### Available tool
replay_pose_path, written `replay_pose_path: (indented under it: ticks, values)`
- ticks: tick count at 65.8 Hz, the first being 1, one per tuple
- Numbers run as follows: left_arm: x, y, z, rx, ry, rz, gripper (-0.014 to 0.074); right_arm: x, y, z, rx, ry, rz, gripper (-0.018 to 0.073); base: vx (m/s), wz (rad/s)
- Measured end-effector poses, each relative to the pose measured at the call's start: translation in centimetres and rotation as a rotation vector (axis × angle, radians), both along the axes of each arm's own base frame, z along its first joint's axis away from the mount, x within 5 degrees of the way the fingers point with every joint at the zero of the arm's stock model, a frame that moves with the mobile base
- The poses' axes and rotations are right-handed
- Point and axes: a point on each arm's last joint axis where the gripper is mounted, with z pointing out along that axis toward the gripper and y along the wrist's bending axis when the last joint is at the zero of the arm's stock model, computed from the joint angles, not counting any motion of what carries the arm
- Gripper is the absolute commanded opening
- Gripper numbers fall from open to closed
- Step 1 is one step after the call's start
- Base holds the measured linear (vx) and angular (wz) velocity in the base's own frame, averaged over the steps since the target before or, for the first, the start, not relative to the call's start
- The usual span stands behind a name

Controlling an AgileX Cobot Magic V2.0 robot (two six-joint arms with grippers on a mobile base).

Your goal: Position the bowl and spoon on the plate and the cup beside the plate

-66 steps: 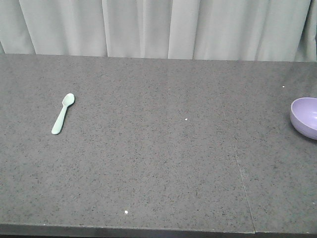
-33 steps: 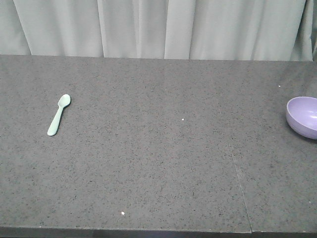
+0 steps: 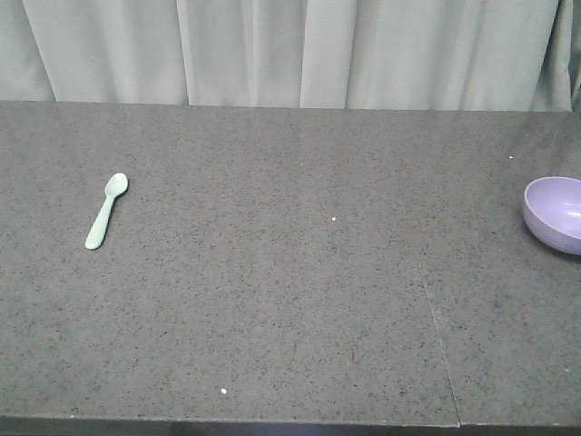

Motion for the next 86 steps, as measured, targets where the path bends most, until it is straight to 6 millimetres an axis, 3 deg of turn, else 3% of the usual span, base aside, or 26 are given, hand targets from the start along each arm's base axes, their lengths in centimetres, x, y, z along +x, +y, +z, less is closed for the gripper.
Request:
replay_pose_path:
  ticks: [73, 86]
  values:
    - [0.0, 0.0, 0.0, 0.0, 0.0, 0.0, -0.0007, 0.0, 0.0, 0.0, 0.0, 0.0, 0.0, -0.0005, 0.0, 0.0]
    - [0.0, 0.0, 0.0, 0.0, 0.0, 0.0, -0.0006, 0.02, 0.12, 0.23, 0.105, -0.028, 0.005, -0.0005, 0.0, 0.0]
